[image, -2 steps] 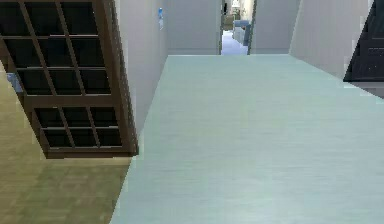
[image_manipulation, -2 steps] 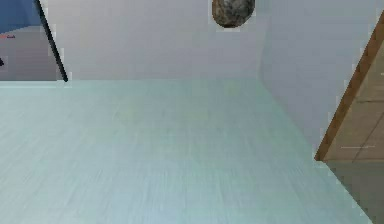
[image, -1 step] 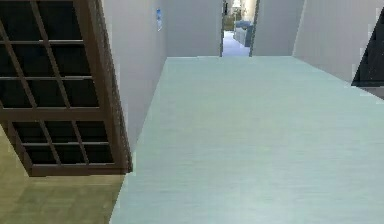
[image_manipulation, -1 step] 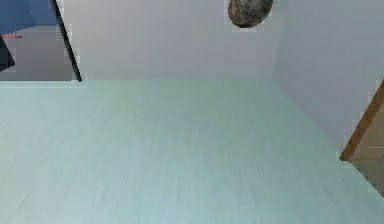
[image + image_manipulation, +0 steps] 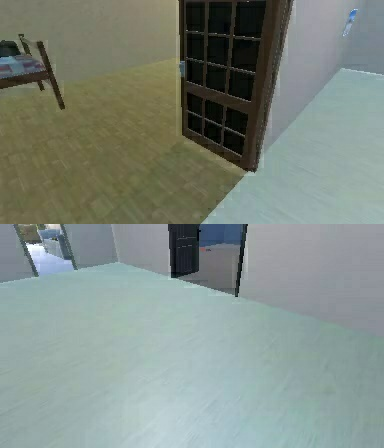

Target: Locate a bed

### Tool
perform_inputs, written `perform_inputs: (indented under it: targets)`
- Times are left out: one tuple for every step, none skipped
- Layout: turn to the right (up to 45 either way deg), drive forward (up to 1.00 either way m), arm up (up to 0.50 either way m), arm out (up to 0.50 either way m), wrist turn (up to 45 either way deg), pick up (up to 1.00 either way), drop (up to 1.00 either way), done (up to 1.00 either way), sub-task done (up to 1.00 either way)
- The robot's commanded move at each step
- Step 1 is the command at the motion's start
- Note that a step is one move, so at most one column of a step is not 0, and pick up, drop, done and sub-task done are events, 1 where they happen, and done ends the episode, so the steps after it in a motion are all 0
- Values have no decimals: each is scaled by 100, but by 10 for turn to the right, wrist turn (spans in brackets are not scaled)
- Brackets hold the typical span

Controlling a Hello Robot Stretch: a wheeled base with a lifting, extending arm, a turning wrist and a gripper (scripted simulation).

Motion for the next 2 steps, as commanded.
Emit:
perform_inputs:
  targets:
    - [0, 45, 0, 0, 0, 0, 0, 0, 0]
    - [-450, 0, 0, 0, 0, 0, 0, 0, 0]
